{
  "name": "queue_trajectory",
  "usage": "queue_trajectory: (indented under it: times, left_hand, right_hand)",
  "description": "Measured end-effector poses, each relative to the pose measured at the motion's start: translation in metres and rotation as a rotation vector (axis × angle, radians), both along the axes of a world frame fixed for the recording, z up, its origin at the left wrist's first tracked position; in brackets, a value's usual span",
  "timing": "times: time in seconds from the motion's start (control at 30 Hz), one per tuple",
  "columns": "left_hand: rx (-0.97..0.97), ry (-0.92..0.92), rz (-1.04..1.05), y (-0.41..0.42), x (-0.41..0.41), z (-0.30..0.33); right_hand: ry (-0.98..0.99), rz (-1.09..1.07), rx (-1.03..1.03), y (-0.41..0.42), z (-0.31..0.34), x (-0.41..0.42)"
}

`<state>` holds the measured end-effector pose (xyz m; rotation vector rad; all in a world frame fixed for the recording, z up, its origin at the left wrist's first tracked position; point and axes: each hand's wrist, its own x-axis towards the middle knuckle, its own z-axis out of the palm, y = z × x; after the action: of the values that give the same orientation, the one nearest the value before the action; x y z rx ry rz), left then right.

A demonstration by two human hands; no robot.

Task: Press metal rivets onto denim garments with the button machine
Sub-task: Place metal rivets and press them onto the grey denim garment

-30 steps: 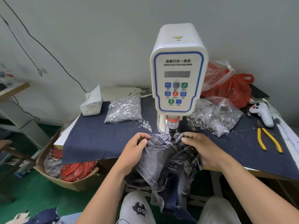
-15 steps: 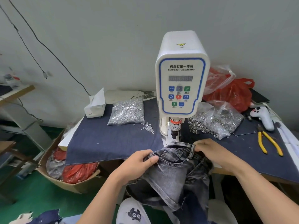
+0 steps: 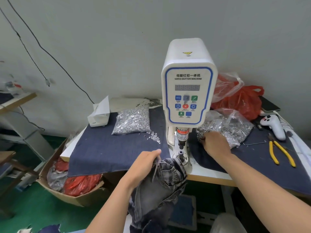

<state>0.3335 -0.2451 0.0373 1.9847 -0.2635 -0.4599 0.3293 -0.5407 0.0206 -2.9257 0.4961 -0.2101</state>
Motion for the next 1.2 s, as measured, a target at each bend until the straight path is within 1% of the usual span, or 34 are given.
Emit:
queue_trajectory:
  times: [0.13, 0.23, 0.3, 0.43, 0.47, 0.6, 0.63, 0.77, 0.93, 1.03, 1.2]
  left_hand:
    - [0.163, -0.095, 0.101, -0.004, 0.021, -0.014]
    - [0.208, -0.132, 0.176, -0.011, 0.028, -0.025]
    - [0.244, -0.149, 0.215, -0.014, 0.031, -0.025]
    - [0.328, -0.279, 0.350, -0.018, 0.041, -0.016]
    - [0.344, -0.294, 0.374, -0.019, 0.045, -0.013]
    - [0.396, -0.274, 0.387, -0.029, 0.061, -0.012]
    - [0.415, -0.270, 0.381, -0.032, 0.064, -0.014]
    - [0.469, -0.265, 0.379, -0.040, 0.074, -0.025]
    - [0.473, -0.283, 0.421, -0.044, 0.078, -0.033]
    - [0.449, -0.291, 0.438, -0.045, 0.078, -0.036]
    - [0.429, -0.307, 0.451, -0.046, 0.077, -0.035]
  right_hand:
    - [-0.010, -0.025, 0.002, 0.001, -0.002, 0.003]
    - [-0.052, -0.061, 0.153, -0.001, 0.000, 0.001]
    - [-0.114, -0.093, 0.273, -0.003, 0.003, 0.000]
    - [-0.231, -0.121, 0.437, -0.004, 0.013, -0.006]
    - [-0.243, -0.118, 0.504, -0.002, 0.015, -0.007]
    - [-0.268, -0.172, 0.958, 0.011, 0.021, -0.017]
    - [-0.255, -0.179, 1.032, 0.016, 0.022, -0.019]
    - [-0.201, -0.197, 1.201, 0.029, 0.022, -0.029]
    - [-0.138, -0.243, 1.443, 0.039, 0.020, -0.037]
    - [-0.098, -0.227, 1.529, 0.046, 0.020, -0.040]
    - [-0.082, -0.190, 1.502, 0.058, 0.020, -0.041]
